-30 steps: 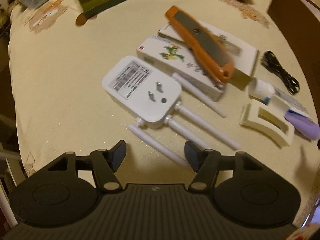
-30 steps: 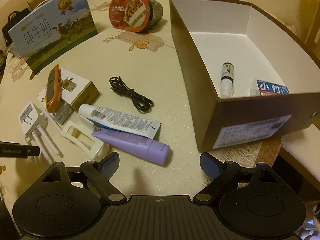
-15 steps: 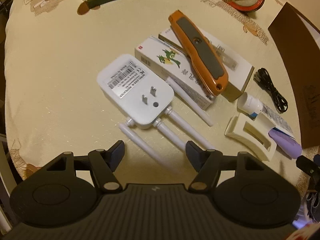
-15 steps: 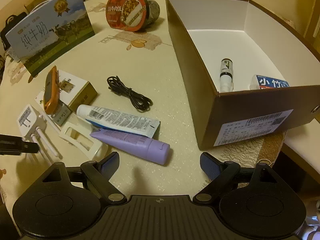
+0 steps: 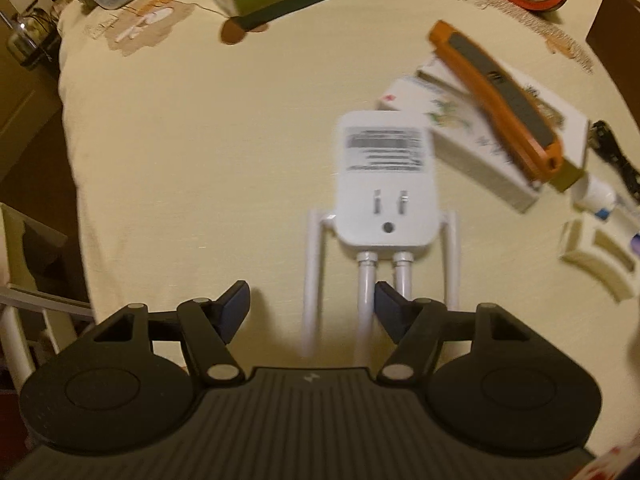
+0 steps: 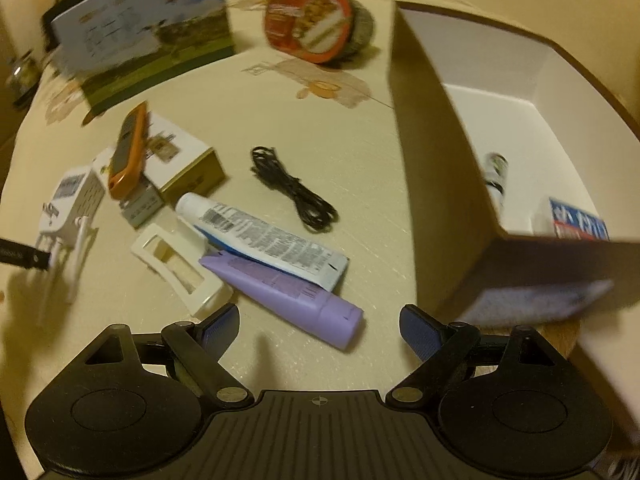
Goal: Organize rigid objects
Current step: 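Grasp the white wireless repeater with the left tool while the right tool grasps the purple tube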
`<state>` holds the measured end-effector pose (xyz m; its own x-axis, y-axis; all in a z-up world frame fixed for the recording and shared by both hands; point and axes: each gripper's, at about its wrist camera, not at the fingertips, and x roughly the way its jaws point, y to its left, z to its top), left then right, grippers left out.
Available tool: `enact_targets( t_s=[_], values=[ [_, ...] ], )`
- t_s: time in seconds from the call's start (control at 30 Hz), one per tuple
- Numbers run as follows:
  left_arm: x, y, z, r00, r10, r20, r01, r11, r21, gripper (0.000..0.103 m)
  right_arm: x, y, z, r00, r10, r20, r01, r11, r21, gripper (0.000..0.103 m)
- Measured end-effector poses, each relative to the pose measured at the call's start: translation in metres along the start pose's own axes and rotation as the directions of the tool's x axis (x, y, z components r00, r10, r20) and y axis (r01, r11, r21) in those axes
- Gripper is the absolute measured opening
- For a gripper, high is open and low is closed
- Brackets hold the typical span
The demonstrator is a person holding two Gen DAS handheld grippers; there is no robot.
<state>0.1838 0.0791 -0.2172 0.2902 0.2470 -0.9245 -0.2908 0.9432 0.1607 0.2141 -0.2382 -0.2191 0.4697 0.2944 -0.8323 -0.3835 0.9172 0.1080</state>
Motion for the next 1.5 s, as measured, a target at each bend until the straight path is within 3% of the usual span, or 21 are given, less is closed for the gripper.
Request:
enact_targets(
  t_s=[0.13, 0.2, 0.27, 0.33, 0.53, 0.6, 0.87, 1.13, 1.4, 1.5],
  values=[
    [-0.001, 0.010, -0.002, 1.000, 0.015, 0.014, -0.016, 1.000, 0.026, 0.064, 0.019, 0.005, 0.003, 1.000, -0.007, -0.030, 0.004, 0.994, -0.107, 0.064],
    [-0.004, 0.012, -0.002, 1.000, -0.007, 0.017, 0.006, 0.999, 0.042, 0.059, 0.028, 0.005, 0.003, 0.998, 0.004, -0.061, -0.012, 0.992, -0.128, 0.056],
    [-0.009, 0.012, -0.003, 0.999, -0.029, 0.033, 0.027, 0.997, 0.076, 0.059, 0.032, 0.006, 0.000, 0.997, -0.002, -0.078, -0.010, 0.988, -0.153, 0.045],
    [-0.016, 0.011, -0.007, 0.997, -0.049, 0.062, 0.041, 0.991, 0.124, 0.059, 0.032, 0.007, -0.003, 0.996, -0.004, -0.092, -0.012, 0.985, -0.172, 0.040],
    [-0.032, 0.008, -0.011, 0.988, -0.127, 0.090, 0.107, 0.974, 0.200, 0.059, 0.018, 0.012, -0.019, 0.986, 0.094, -0.138, -0.100, 0.994, -0.036, 0.027],
    [-0.033, 0.006, -0.008, 0.986, -0.138, 0.094, 0.116, 0.972, 0.205, 0.059, 0.013, 0.019, -0.024, 0.981, 0.128, -0.147, -0.131, 0.991, -0.005, 0.027],
    [-0.034, -0.004, 0.005, 0.981, -0.168, 0.093, 0.147, 0.969, 0.198, 0.060, 0.022, 0.026, -0.011, 0.987, 0.100, -0.123, -0.093, 0.994, 0.061, 0.035],
    [-0.024, -0.011, 0.026, 0.980, -0.160, 0.116, 0.131, 0.967, 0.218, 0.064, 0.033, 0.028, -0.004, 0.993, 0.067, -0.095, -0.061, 0.996, 0.068, 0.032],
    [-0.001, -0.023, 0.042, 0.981, -0.161, 0.105, 0.127, 0.953, 0.276, 0.065, 0.026, 0.018, -0.013, 0.996, 0.043, -0.083, -0.028, 0.985, 0.170, 0.030],
    [0.007, -0.026, 0.045, 0.983, -0.165, 0.084, 0.135, 0.948, 0.288, 0.060, 0.026, 0.019, -0.013, 0.996, 0.045, -0.080, -0.030, 0.985, 0.172, 0.030]
  ],
)
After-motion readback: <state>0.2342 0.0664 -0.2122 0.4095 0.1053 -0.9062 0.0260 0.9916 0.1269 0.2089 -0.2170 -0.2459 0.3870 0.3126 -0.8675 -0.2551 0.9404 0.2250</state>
